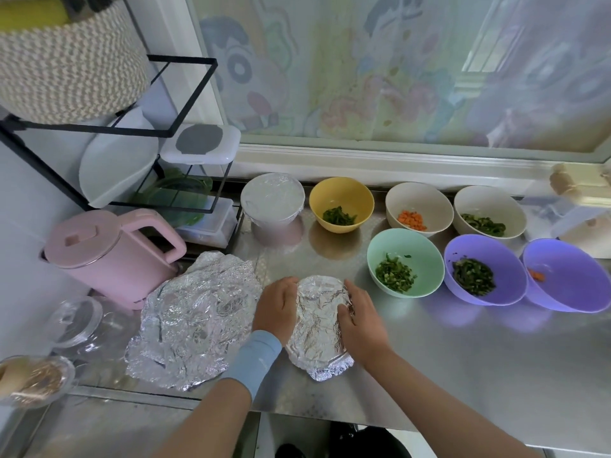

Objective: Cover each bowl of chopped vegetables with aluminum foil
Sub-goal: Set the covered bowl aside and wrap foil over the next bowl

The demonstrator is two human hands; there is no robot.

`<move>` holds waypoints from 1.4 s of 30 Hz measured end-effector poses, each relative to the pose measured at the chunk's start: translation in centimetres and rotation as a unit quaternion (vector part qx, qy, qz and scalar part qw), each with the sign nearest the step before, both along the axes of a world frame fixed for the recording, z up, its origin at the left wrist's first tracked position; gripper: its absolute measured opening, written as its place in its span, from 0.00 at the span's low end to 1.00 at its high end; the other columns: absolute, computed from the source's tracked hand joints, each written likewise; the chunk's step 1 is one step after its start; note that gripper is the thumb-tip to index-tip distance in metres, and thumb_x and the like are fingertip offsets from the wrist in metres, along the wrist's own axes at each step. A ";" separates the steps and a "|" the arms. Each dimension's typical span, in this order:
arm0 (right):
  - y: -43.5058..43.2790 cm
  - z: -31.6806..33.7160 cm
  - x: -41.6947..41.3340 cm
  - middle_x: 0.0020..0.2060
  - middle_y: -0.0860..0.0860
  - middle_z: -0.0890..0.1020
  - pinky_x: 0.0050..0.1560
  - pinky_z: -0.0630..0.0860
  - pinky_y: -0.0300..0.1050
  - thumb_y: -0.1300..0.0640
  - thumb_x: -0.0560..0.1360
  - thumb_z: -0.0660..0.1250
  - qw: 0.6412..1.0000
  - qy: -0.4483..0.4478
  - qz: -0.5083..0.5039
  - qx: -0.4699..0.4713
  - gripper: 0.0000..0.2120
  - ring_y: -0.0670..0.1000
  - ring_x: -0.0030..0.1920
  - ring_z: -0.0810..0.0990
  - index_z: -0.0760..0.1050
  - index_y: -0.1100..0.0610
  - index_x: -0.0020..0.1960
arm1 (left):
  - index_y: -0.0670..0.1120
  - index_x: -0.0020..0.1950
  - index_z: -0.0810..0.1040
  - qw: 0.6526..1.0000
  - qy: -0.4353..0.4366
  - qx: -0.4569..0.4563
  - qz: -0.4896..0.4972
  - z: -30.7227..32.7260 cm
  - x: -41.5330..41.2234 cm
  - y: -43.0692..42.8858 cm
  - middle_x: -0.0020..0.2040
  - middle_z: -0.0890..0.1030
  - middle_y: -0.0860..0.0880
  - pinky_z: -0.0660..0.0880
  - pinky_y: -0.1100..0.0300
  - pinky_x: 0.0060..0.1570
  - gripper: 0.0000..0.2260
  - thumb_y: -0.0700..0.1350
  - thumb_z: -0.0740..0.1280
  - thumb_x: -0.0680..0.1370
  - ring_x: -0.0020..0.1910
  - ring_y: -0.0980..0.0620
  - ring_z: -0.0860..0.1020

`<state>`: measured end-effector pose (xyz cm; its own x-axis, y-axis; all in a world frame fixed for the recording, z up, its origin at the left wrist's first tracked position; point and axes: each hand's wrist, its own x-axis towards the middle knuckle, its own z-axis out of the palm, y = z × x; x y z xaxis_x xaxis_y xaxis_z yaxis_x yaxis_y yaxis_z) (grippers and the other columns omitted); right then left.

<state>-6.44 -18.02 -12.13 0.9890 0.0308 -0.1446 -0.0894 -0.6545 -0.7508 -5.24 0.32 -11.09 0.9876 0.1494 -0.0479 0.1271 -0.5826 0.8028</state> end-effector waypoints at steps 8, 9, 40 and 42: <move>0.4 1.1 3.2 0.63 0.46 0.77 0.60 0.71 0.44 0.54 0.82 0.56 0.999 0.018 0.050 0.009 0.16 0.49 0.61 0.76 0.70 0.49 0.69 | 0.50 0.68 0.73 0.961 -0.015 0.157 -0.226 -0.3 3.8 -1.8 0.63 0.76 0.53 0.71 0.55 0.59 0.16 0.50 0.55 0.83 0.61 0.53 0.72; 0.4 1.0 3.3 0.60 0.46 0.79 0.59 0.72 0.45 0.54 0.82 0.55 0.999 0.021 0.042 0.018 0.15 0.49 0.59 0.77 0.71 0.48 0.67 | 0.51 0.67 0.74 0.963 -0.022 0.166 -0.209 -0.6 3.8 -1.9 0.61 0.76 0.53 0.72 0.56 0.56 0.15 0.50 0.55 0.83 0.59 0.53 0.73; -0.1 -0.1 -1.7 0.78 0.46 0.56 0.76 0.54 0.45 0.46 0.82 0.52 0.997 -0.076 -0.026 0.021 0.25 0.43 0.77 0.52 0.56 0.51 0.78 | 0.49 0.71 0.71 0.989 -0.116 0.088 0.009 -1.3 -6.0 -2.6 0.75 0.66 0.51 0.56 0.50 0.75 0.21 0.55 0.52 0.82 0.76 0.52 0.60; -0.5 -0.7 -2.6 0.79 0.46 0.49 0.76 0.52 0.45 0.40 0.81 0.49 0.997 -0.079 0.022 0.014 0.30 0.43 0.78 0.47 0.50 0.51 0.79 | 0.48 0.74 0.68 0.968 -0.139 0.192 -0.085 -1.8 -7.0 -3.1 0.78 0.62 0.49 0.52 0.49 0.76 0.23 0.57 0.55 0.82 0.78 0.49 0.55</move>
<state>-9.03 -18.49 -12.83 0.9970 0.0764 0.0135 0.0589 -0.6332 -0.7718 -12.23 -2.77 -12.90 0.9665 -0.0618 0.2493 -0.1857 -0.8387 0.5119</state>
